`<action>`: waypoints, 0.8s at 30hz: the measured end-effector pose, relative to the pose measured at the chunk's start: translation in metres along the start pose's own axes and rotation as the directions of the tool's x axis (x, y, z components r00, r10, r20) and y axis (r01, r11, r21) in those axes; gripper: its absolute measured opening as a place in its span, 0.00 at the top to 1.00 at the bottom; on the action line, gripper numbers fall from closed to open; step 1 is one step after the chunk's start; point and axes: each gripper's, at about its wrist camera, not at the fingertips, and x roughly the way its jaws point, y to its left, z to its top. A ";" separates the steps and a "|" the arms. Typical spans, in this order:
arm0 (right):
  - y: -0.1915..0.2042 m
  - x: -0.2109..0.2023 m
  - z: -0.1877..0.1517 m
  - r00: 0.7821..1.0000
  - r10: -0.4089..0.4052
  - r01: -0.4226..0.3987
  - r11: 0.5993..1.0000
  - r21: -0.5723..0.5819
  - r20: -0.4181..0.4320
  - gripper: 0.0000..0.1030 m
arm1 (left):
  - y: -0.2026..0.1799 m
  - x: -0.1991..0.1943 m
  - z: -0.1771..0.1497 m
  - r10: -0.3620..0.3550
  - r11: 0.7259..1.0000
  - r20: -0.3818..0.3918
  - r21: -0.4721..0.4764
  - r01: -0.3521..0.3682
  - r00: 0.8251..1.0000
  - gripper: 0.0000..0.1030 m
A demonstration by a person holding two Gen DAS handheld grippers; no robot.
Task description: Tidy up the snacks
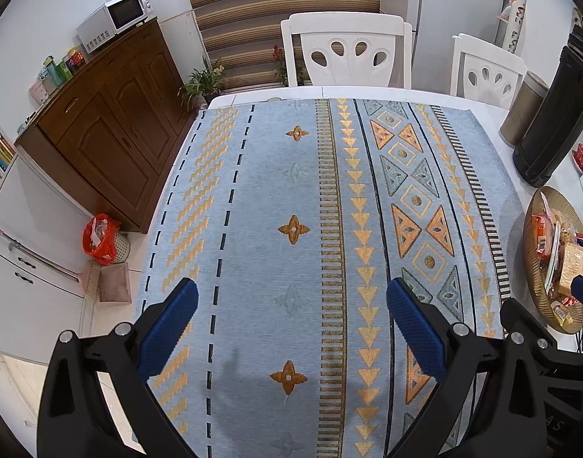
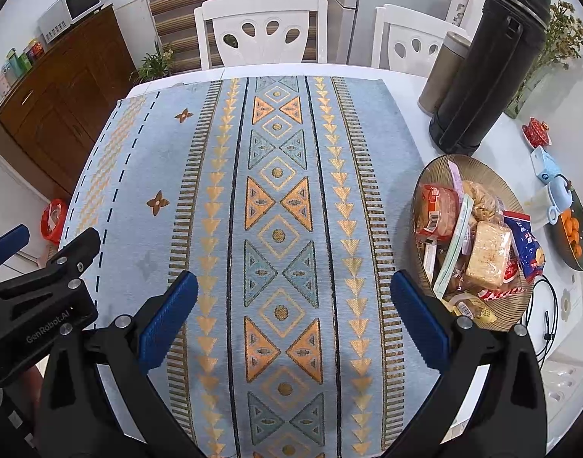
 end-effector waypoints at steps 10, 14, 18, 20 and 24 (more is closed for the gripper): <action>-0.002 -0.002 0.000 1.000 0.006 -0.006 1.000 0.004 0.005 0.03 | -0.001 0.000 0.000 -0.003 1.000 -0.002 0.001 0.003 1.000 0.05; -0.005 -0.005 -0.001 1.000 0.008 -0.008 1.000 0.008 0.019 0.03 | -0.005 -0.002 -0.002 0.001 1.000 -0.002 0.005 -0.001 1.000 0.05; -0.006 -0.004 -0.002 1.000 0.012 -0.012 1.000 0.013 0.010 0.03 | -0.007 -0.003 -0.004 0.001 1.000 -0.004 0.002 -0.001 1.000 0.05; -0.006 -0.004 -0.002 1.000 0.009 -0.009 1.000 0.011 0.009 0.03 | -0.007 -0.003 -0.004 0.002 1.000 -0.003 0.003 -0.002 1.000 0.05; -0.005 -0.004 -0.002 1.000 0.009 -0.009 1.000 0.011 0.010 0.03 | -0.007 -0.002 -0.006 0.001 1.000 -0.006 0.004 -0.001 1.000 0.05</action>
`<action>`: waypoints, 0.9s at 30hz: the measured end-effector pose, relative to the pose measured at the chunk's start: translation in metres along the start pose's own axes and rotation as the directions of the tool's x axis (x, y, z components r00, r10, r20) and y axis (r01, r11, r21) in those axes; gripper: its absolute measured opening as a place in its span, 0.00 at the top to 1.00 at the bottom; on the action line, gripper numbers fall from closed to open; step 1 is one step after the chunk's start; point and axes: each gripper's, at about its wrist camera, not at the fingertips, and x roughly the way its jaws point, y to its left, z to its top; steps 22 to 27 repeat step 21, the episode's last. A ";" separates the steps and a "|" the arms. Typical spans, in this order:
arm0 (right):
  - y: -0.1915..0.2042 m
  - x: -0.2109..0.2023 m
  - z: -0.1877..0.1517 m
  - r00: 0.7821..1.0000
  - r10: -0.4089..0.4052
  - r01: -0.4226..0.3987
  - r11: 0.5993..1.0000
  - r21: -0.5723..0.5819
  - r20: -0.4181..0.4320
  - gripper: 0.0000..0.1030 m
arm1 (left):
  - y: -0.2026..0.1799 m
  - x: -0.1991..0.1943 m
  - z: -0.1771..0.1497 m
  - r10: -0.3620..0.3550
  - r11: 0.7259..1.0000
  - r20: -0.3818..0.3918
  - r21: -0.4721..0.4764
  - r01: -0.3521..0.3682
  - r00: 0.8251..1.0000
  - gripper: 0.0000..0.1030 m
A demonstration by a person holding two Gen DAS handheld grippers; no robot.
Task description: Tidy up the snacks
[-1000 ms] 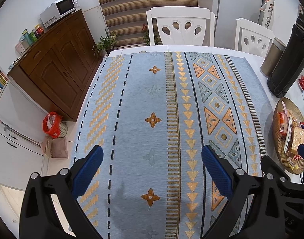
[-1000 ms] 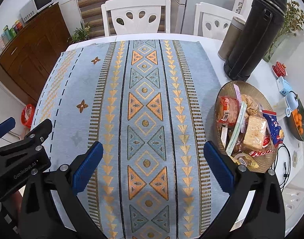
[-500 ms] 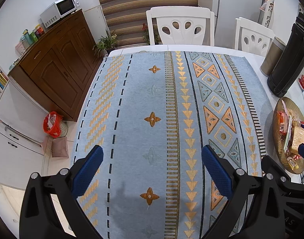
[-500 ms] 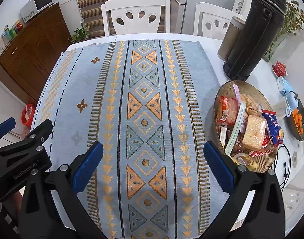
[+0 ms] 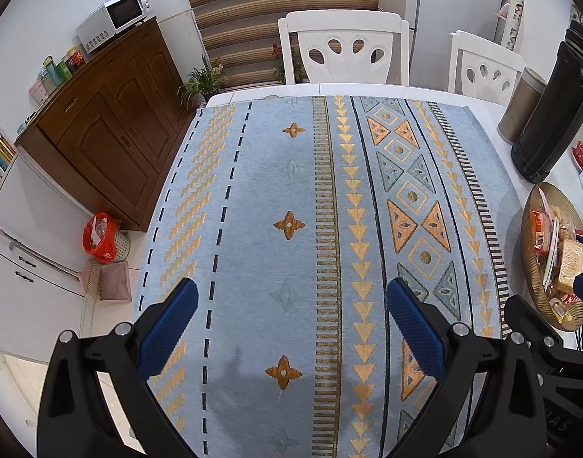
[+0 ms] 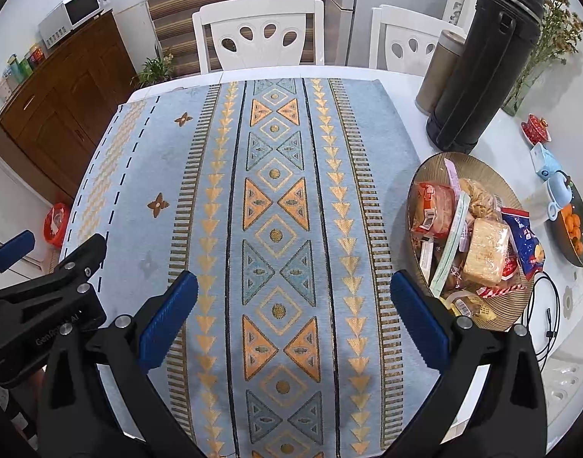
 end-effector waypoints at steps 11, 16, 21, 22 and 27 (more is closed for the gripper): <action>0.002 0.001 -0.001 1.000 -0.003 0.004 1.000 0.006 -0.008 0.03 | 0.002 0.007 -0.005 0.019 1.000 -0.011 0.000 -0.019 1.000 0.05; 0.003 0.003 -0.001 1.000 -0.005 0.006 1.000 0.007 -0.011 0.03 | 0.003 0.011 -0.004 0.024 1.000 -0.032 0.002 -0.024 0.999 0.05; 0.004 0.006 -0.001 1.000 -0.012 0.012 1.000 0.005 -0.014 0.03 | 0.007 0.010 -0.002 0.036 0.999 -0.024 -0.010 -0.036 0.999 0.05; 0.004 0.006 -0.001 1.000 -0.012 0.012 1.000 0.005 -0.014 0.03 | 0.007 0.010 -0.002 0.036 0.999 -0.024 -0.010 -0.036 0.999 0.05; 0.004 0.006 -0.001 1.000 -0.012 0.012 1.000 0.005 -0.014 0.03 | 0.007 0.010 -0.002 0.036 0.999 -0.024 -0.010 -0.036 0.999 0.05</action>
